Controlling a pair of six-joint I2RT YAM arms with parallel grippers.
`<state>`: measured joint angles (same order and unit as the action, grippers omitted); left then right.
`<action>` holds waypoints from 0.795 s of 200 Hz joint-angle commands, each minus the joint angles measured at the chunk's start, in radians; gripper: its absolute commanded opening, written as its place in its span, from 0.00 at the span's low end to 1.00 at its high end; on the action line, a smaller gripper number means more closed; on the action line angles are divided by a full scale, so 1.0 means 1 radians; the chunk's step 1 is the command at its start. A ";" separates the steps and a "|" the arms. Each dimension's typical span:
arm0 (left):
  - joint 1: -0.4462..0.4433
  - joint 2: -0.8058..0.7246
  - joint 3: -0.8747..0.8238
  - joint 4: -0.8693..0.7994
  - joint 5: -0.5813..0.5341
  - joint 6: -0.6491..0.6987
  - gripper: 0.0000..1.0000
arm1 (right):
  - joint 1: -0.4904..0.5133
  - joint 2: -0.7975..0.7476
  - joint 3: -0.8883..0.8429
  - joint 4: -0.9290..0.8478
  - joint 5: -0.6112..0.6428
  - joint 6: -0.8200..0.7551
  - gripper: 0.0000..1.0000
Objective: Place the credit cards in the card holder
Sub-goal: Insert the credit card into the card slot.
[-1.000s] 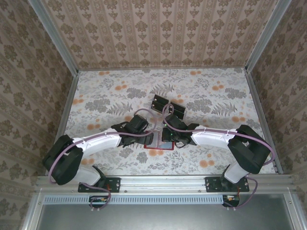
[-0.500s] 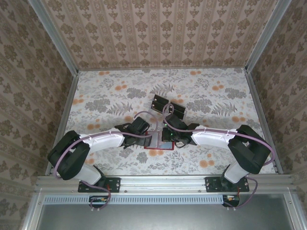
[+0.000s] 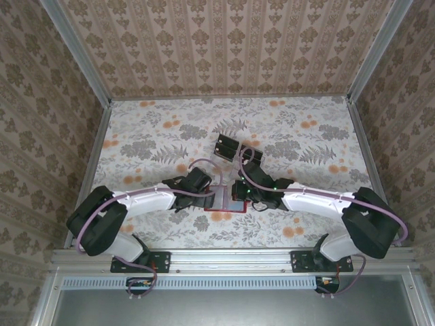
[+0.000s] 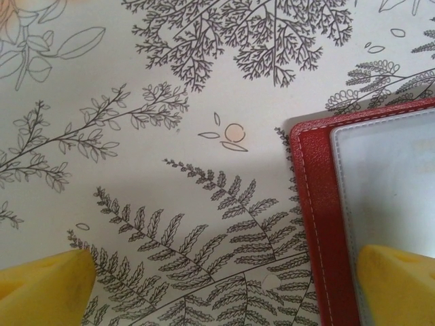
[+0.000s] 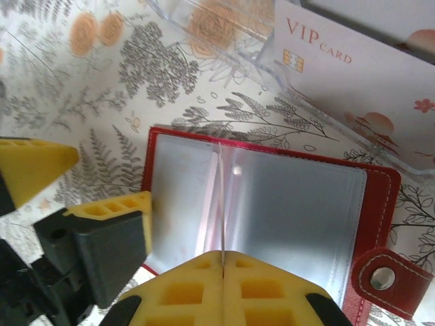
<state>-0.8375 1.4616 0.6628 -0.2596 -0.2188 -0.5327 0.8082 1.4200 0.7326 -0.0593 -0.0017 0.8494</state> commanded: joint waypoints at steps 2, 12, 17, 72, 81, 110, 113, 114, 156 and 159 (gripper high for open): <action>-0.007 -0.013 -0.038 -0.062 -0.037 -0.024 1.00 | 0.003 -0.021 -0.057 0.109 0.005 0.063 0.00; -0.007 -0.020 -0.041 -0.063 -0.036 -0.026 1.00 | 0.008 -0.021 -0.078 0.149 0.013 0.079 0.00; -0.008 -0.023 -0.042 -0.063 -0.037 -0.027 1.00 | 0.010 -0.021 -0.089 0.172 0.017 0.086 0.00; -0.012 -0.036 -0.040 -0.064 -0.031 -0.027 1.00 | 0.050 -0.053 -0.190 0.350 0.109 0.155 0.00; -0.013 -0.034 -0.039 -0.064 -0.033 -0.027 1.00 | 0.053 -0.057 -0.200 0.362 0.121 0.160 0.00; -0.015 -0.030 -0.038 -0.062 -0.030 -0.029 1.00 | 0.060 -0.067 -0.213 0.381 0.144 0.167 0.00; -0.015 -0.029 -0.038 -0.062 -0.031 -0.030 1.00 | 0.060 -0.067 -0.214 0.383 0.144 0.167 0.00; -0.015 -0.029 -0.038 -0.062 -0.030 -0.029 1.00 | 0.061 -0.067 -0.214 0.384 0.144 0.167 0.00; -0.017 -0.024 -0.038 -0.059 -0.031 -0.032 1.00 | 0.062 -0.042 -0.216 0.418 0.145 0.175 0.00; -0.017 -0.023 -0.038 -0.060 -0.030 -0.033 1.00 | 0.063 -0.040 -0.216 0.421 0.145 0.177 0.00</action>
<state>-0.8452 1.4441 0.6407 -0.2672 -0.2363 -0.5499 0.8635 1.3754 0.5278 0.3088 0.1101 1.0039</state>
